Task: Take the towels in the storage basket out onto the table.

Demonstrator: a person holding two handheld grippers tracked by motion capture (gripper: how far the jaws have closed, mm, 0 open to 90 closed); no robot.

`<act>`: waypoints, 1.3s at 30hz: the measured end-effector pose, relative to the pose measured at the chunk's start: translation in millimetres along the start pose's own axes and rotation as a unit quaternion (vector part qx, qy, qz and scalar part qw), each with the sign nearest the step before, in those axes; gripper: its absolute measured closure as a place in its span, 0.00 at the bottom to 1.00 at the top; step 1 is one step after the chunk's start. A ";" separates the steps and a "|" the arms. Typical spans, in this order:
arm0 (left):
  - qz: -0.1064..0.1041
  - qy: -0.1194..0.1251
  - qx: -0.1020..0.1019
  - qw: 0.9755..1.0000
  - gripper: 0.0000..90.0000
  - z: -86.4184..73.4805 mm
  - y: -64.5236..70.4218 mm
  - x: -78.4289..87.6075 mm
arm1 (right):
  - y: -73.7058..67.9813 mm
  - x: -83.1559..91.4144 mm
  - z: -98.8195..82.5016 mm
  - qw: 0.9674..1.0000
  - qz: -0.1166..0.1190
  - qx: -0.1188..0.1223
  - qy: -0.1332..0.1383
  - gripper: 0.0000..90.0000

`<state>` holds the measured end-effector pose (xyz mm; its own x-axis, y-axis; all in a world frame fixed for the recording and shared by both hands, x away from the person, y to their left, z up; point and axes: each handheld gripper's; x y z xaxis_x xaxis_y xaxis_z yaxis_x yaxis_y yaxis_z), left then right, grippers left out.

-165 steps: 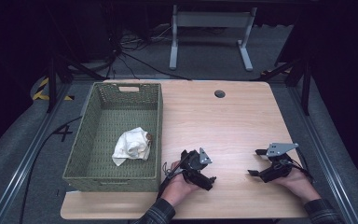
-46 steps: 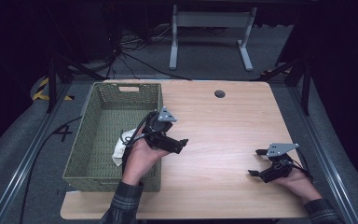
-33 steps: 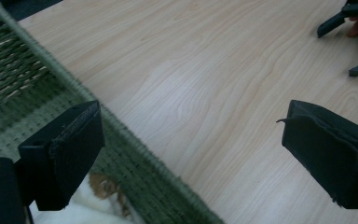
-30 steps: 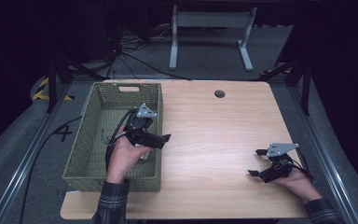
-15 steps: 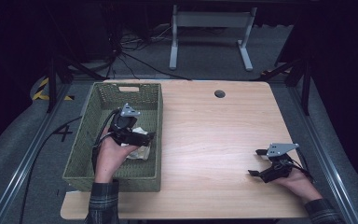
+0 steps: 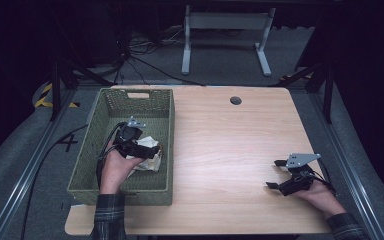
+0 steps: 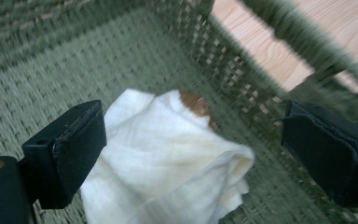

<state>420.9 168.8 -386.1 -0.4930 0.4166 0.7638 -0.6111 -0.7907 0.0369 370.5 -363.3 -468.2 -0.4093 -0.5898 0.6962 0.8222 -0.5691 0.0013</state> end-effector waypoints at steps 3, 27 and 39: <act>0.001 -0.020 -0.002 1.000 0.08 -1.8 -1.1 -6.7 | 0.0 0.0 0.0 1.000 0.000 0.000 0.000 0.08; -0.012 -0.129 0.012 0.991 0.09 -16.3 -3.2 -41.8 | 0.0 0.0 0.0 1.000 0.000 0.001 0.000 0.08; 0.012 -0.158 -0.016 0.987 0.11 -20.3 4.0 -52.2 | 0.0 0.0 -0.1 1.000 0.000 0.001 0.000 0.08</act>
Point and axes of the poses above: each handheld gripper's, and its own axes: x roughly backward along the jaws, z roughly out of its top, y roughly to its right, and after that the axes turned 2 degrees about -x, right-handed
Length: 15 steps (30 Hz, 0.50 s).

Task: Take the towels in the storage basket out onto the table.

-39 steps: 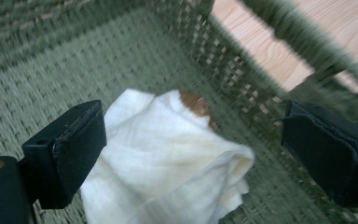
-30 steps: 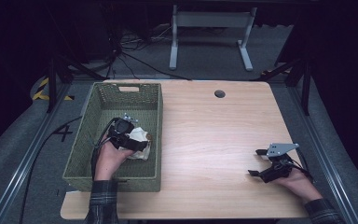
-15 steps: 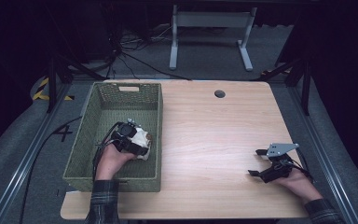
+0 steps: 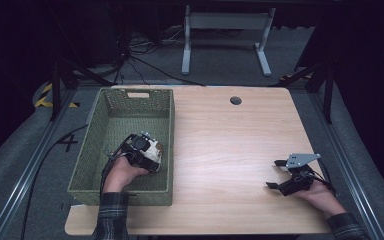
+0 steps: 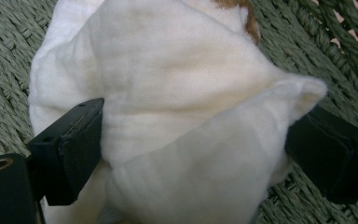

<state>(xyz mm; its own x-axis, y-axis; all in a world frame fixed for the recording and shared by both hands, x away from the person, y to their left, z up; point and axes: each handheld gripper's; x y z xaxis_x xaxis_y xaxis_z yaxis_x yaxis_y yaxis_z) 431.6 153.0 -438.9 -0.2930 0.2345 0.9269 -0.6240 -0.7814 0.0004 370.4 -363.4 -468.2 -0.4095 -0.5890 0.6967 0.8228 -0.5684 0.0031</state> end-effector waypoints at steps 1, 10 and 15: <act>0.001 -0.002 -0.003 1.000 0.11 -0.1 -0.1 0.1 | 0.0 0.0 0.0 1.000 0.000 0.000 0.000 0.08; 0.011 -0.010 0.010 1.000 0.39 1.1 -1.4 6.2 | 0.0 0.0 0.0 1.000 0.000 0.000 0.000 0.08; 0.005 -0.015 0.027 1.000 0.69 1.6 -3.7 10.9 | 0.0 0.0 0.0 1.000 0.000 0.000 0.000 0.08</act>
Point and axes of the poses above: each handheld gripper's, and its own axes: x roughly backward along the jaws, z roughly out of its top, y roughly to its right, and after that the axes turned 2 degrees about -x, right-handed
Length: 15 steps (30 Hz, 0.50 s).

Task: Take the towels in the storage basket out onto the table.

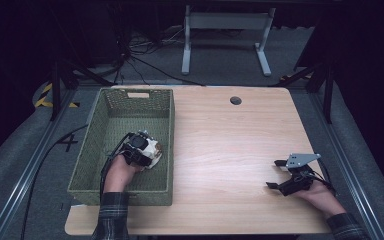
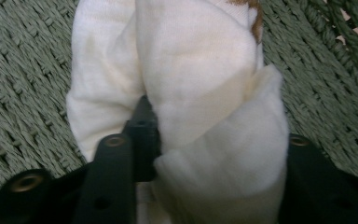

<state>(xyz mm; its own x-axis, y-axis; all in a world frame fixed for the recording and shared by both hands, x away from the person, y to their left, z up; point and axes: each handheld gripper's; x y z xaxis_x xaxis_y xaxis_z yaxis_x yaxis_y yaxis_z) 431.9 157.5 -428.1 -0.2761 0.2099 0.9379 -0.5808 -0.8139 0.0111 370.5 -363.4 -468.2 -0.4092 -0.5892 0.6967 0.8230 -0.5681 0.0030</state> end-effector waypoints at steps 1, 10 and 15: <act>0.000 0.000 0.000 1.000 0.71 0.0 0.0 0.0 | 0.0 0.0 0.0 1.000 0.000 0.000 0.000 0.08; -0.023 0.022 0.031 0.999 0.75 0.1 -4.6 13.8 | 0.0 0.0 0.0 1.000 0.000 0.000 0.000 0.08; -0.043 0.060 0.029 0.997 0.75 -1.1 -6.7 25.8 | 0.0 0.0 0.1 1.000 0.000 -0.001 0.000 0.08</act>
Point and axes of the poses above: each handheld gripper's, and its own axes: x roughly backward along the jaws, z roughly out of its top, y roughly to its right, and after that the axes turned 2 degrees about -x, right-handed
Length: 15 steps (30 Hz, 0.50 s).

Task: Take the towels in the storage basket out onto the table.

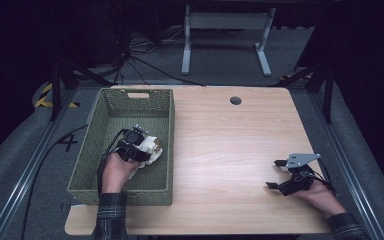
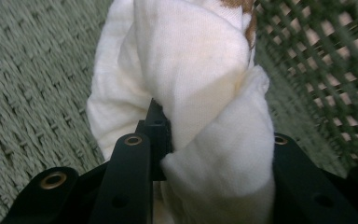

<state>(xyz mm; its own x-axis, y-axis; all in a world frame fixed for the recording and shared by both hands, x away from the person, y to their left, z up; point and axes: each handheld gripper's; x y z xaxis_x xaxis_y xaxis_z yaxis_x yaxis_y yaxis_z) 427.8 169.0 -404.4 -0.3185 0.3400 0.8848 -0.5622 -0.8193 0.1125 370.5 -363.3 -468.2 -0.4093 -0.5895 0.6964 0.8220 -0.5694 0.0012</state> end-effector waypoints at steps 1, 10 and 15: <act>-0.001 0.008 0.002 1.000 0.75 -0.1 0.0 1.9 | 0.0 0.0 0.0 1.000 0.000 0.000 0.000 0.08; -0.032 0.089 0.006 0.995 0.75 -2.2 -1.4 29.5 | 0.0 0.0 0.0 1.000 0.000 0.000 0.000 0.08; -0.048 0.125 0.012 0.991 0.75 -3.4 -2.1 41.6 | 0.0 0.0 0.0 1.000 0.000 0.000 0.000 0.08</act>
<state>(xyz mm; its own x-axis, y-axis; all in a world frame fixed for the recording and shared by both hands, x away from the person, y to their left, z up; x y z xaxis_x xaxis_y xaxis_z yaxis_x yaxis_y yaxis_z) 413.2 186.4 -369.4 -0.4443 0.5183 0.7307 -0.5822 -0.7870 0.2042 370.5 -363.3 -468.2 -0.4090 -0.5898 0.6963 0.8223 -0.5690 0.0010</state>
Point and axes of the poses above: each handheld gripper's, and its own axes: x roughly backward along the jaws, z roughly out of its top, y roughly to its right, and after that the axes turned 2 degrees about -x, right-handed
